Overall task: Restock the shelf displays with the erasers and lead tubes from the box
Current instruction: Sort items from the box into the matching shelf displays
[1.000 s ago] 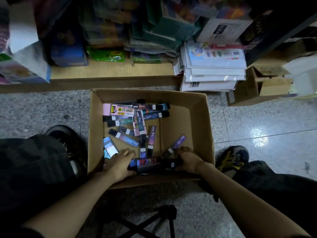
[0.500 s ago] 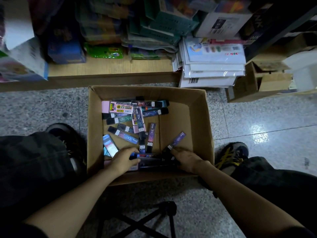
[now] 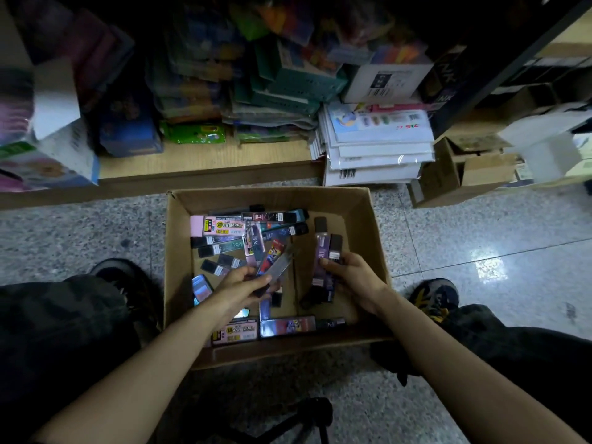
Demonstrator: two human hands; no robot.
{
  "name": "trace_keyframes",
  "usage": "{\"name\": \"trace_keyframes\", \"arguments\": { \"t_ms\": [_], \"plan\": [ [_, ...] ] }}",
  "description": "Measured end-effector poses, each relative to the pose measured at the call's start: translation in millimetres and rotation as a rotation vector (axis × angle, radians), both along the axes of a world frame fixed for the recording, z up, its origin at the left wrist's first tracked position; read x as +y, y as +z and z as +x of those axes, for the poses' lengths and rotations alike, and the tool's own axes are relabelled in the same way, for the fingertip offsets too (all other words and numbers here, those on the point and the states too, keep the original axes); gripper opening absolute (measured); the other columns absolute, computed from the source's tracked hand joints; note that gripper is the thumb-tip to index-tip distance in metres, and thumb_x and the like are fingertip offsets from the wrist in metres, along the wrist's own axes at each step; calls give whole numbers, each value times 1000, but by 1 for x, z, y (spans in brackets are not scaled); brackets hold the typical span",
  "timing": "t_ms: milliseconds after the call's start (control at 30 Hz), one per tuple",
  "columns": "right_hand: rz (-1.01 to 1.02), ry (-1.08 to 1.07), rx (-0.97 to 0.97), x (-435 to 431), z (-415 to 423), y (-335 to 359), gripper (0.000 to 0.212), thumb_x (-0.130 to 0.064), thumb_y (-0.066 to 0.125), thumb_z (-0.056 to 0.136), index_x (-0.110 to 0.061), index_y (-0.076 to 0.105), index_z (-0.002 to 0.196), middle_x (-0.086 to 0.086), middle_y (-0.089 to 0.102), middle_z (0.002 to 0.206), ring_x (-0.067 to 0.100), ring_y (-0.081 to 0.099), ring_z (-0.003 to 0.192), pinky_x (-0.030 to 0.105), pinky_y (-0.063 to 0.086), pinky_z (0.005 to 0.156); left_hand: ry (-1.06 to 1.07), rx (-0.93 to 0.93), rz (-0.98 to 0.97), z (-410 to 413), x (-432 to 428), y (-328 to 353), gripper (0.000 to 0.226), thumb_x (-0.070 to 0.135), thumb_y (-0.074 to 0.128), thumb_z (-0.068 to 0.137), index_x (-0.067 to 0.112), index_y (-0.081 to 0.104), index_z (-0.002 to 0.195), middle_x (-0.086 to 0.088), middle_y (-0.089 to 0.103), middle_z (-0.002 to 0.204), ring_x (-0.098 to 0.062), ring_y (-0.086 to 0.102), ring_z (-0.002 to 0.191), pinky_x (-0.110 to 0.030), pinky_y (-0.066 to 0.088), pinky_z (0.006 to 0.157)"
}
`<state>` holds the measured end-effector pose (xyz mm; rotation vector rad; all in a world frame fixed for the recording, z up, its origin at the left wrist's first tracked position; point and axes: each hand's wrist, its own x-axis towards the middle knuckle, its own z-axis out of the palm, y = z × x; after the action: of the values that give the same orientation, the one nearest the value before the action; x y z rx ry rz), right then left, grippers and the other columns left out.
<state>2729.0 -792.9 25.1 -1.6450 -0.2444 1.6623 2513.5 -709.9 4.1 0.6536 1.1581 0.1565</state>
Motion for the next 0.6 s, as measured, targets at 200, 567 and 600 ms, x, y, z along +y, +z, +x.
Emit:
{"name": "trace_keyframes", "arguments": {
  "t_ms": [200, 567, 600],
  "plan": [
    [170, -88, 55, 27, -28, 32, 22, -6, 58, 90, -5, 61, 111, 12, 70, 96, 23, 69, 81, 36, 58, 73, 66, -145, -7, 27, 6, 38, 15, -4, 54, 89, 8, 54, 98, -11, 66, 92, -20, 65, 80, -25, 57, 61],
    [342, -136, -185, 34, -45, 90, 33, -3, 72, 78, -5, 53, 104, 7, 70, 83, 13, 69, 64, 27, 57, 61, 35, -236, 149, 42, 9, 101, 23, -5, 41, 87, 11, 48, 103, -9, 63, 81, -17, 64, 64, -24, 51, 50],
    [355, -141, -187, 34, -46, 95, 31, -4, 73, 78, -5, 55, 102, 8, 70, 83, 14, 69, 64, 28, 56, 61, 63, -241, 163, 44, 9, 105, 18, -2, 42, 88, 12, 47, 99, -9, 63, 80, -17, 64, 63, -25, 52, 52]
  ]
}}
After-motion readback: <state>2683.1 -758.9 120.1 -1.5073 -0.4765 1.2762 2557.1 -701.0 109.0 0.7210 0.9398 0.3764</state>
